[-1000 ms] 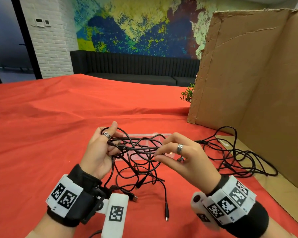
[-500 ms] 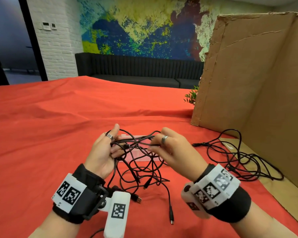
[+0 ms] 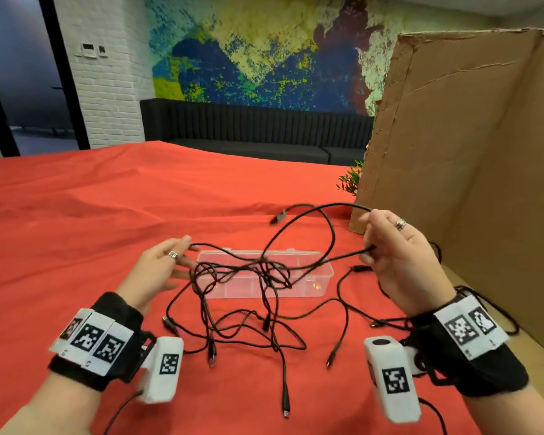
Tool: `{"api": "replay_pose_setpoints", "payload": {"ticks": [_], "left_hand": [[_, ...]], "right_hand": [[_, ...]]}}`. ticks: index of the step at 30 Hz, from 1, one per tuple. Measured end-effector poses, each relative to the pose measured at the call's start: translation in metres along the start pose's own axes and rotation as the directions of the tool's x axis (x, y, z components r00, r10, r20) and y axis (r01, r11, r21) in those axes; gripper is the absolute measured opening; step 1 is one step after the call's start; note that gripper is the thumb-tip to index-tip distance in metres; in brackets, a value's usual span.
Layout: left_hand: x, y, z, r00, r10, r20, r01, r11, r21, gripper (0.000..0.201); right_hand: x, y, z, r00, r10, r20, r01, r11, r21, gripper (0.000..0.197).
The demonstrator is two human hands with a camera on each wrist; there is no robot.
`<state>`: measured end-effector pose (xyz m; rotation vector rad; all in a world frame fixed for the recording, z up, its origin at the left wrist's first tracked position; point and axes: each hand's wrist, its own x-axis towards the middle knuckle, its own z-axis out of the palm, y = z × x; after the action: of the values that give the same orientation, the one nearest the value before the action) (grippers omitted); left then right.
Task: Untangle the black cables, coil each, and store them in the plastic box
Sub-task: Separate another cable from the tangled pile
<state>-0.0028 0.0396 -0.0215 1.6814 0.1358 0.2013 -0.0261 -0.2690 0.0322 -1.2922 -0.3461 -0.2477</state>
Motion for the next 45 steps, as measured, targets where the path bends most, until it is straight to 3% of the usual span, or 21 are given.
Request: {"api": "replay_pose_setpoints", "payload": {"ticks": [2,5,8,10,13,16,21,25,28,31,33,35,36,38,41,43,45], "left_hand": [[-0.002,0.007,-0.007,0.994,0.099,-0.034,-0.092,0.978,0.186,0.028],[-0.015,0.029,-0.004,0.93,0.365,-0.038,-0.339,0.893,0.295,0.017],[-0.04,0.049,0.033,0.839,0.478,0.261,-0.523,0.84,0.144,0.047],[-0.05,0.053,0.06,0.783,0.47,0.408,-0.51,0.86,-0.011,0.057],[-0.05,0.049,0.073,0.814,0.33,0.477,-0.318,0.942,-0.108,0.043],[-0.048,0.041,0.07,0.774,0.21,0.598,-0.251,0.968,-0.016,0.008],[-0.041,0.04,0.066,0.8,0.253,0.544,-0.307,0.952,0.01,0.036],[-0.028,0.039,0.058,0.805,0.309,0.506,-0.449,0.875,0.182,0.021],[-0.023,0.042,0.054,0.813,0.349,0.466,-0.48,0.855,0.196,0.022],[-0.024,0.045,0.054,0.839,0.35,0.417,-0.437,0.889,0.134,0.025],[-0.022,0.041,0.053,0.863,0.344,0.369,-0.403,0.911,0.093,0.024],[-0.02,0.036,0.054,0.885,0.336,0.323,-0.384,0.919,0.094,0.023],[-0.02,0.035,0.055,0.892,0.332,0.308,-0.38,0.919,0.109,0.022],[-0.02,0.036,0.058,0.89,0.337,0.308,-0.387,0.915,0.117,0.02],[-0.025,0.04,0.063,0.864,0.359,0.353,-0.418,0.903,0.104,0.016],[-0.03,0.042,0.065,0.853,0.358,0.381,-0.421,0.902,0.094,0.017],[-0.032,0.043,0.064,0.861,0.335,0.384,-0.384,0.921,0.058,0.019]], "right_hand": [[-0.001,0.001,0.005,1.0,-0.008,0.023,0.011,0.995,-0.098,0.031],[-0.005,0.005,0.018,0.995,0.013,0.097,0.008,0.978,-0.21,0.025],[-0.008,0.008,0.038,0.976,0.046,0.211,0.013,0.963,-0.269,0.019],[-0.008,0.005,0.048,0.967,0.044,0.25,0.038,0.949,-0.312,0.021],[-0.003,-0.009,0.053,0.976,-0.009,0.218,0.073,0.955,-0.287,0.024],[0.003,-0.026,0.046,0.991,-0.07,0.113,0.094,0.97,-0.226,0.025],[0.01,-0.037,0.036,0.985,-0.166,-0.037,0.159,0.976,-0.147,0.025],[0.011,-0.04,0.031,0.965,-0.207,-0.163,0.196,0.977,-0.08,0.025],[0.015,-0.037,0.021,0.939,-0.225,-0.259,0.217,0.974,-0.057,0.028],[0.018,-0.03,0.009,0.963,-0.132,-0.233,0.124,0.991,-0.05,0.029],[0.019,-0.023,0.0,0.982,-0.056,-0.18,0.026,0.986,-0.165,0.025],[0.02,-0.018,-0.005,0.993,-0.062,-0.098,0.007,0.875,-0.483,0.009],[0.02,-0.015,-0.006,0.997,-0.062,-0.051,0.012,0.74,-0.673,0.018],[0.02,-0.007,-0.001,0.998,-0.041,0.044,0.057,0.444,-0.894,0.06],[0.016,0.001,0.022,0.958,-0.203,0.202,0.234,0.148,-0.961,0.101],[0.017,0.011,0.038,0.927,-0.15,0.343,0.334,-0.082,-0.939,0.097],[0.021,0.019,0.048,0.902,0.024,0.432,0.43,-0.143,-0.891,0.063]]}}
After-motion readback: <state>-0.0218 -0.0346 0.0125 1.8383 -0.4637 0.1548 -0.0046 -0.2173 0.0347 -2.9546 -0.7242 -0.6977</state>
